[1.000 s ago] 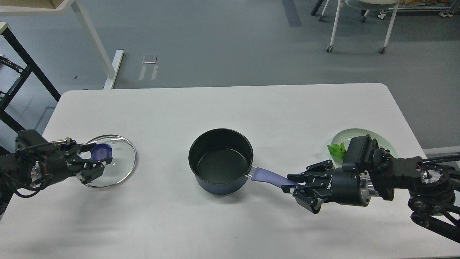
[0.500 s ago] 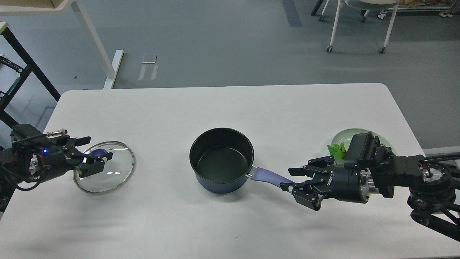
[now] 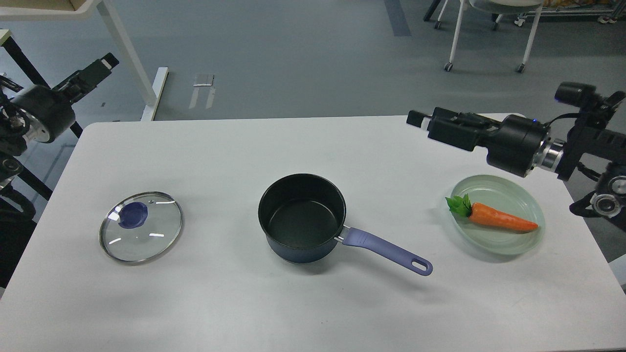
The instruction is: Open pot lid
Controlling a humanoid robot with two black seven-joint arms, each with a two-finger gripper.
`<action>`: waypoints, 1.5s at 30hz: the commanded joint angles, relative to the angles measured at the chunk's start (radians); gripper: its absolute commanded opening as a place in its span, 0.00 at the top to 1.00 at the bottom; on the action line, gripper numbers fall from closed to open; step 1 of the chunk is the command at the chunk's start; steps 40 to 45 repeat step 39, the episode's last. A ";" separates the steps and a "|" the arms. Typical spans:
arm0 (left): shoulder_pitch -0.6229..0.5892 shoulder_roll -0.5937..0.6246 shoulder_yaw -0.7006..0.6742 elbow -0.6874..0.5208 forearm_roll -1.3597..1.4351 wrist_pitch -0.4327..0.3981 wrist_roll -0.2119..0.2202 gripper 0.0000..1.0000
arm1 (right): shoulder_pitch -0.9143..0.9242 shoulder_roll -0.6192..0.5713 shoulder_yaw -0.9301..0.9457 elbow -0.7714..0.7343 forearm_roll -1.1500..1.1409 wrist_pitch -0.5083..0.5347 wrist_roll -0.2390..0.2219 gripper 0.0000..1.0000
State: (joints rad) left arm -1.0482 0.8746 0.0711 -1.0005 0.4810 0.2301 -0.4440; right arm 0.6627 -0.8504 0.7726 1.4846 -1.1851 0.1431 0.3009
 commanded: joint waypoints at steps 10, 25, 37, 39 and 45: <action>0.033 -0.253 -0.140 0.186 -0.617 -0.095 -0.004 0.00 | 0.009 0.239 0.161 -0.386 0.671 -0.086 0.003 0.00; 0.109 -0.428 -0.384 0.416 -0.656 -0.367 -0.001 0.00 | 0.129 0.551 0.232 -0.777 1.248 -0.102 -0.049 0.00; 0.117 -0.436 -0.390 0.404 -0.659 -0.370 -0.004 0.00 | 0.155 0.568 0.214 -0.782 1.286 -0.039 -0.095 0.00; 0.117 -0.434 -0.393 0.404 -0.659 -0.370 -0.004 0.00 | 0.150 0.568 0.212 -0.780 1.286 -0.037 -0.097 0.00; 0.117 -0.434 -0.393 0.404 -0.659 -0.370 -0.004 0.00 | 0.150 0.568 0.212 -0.780 1.286 -0.037 -0.097 0.00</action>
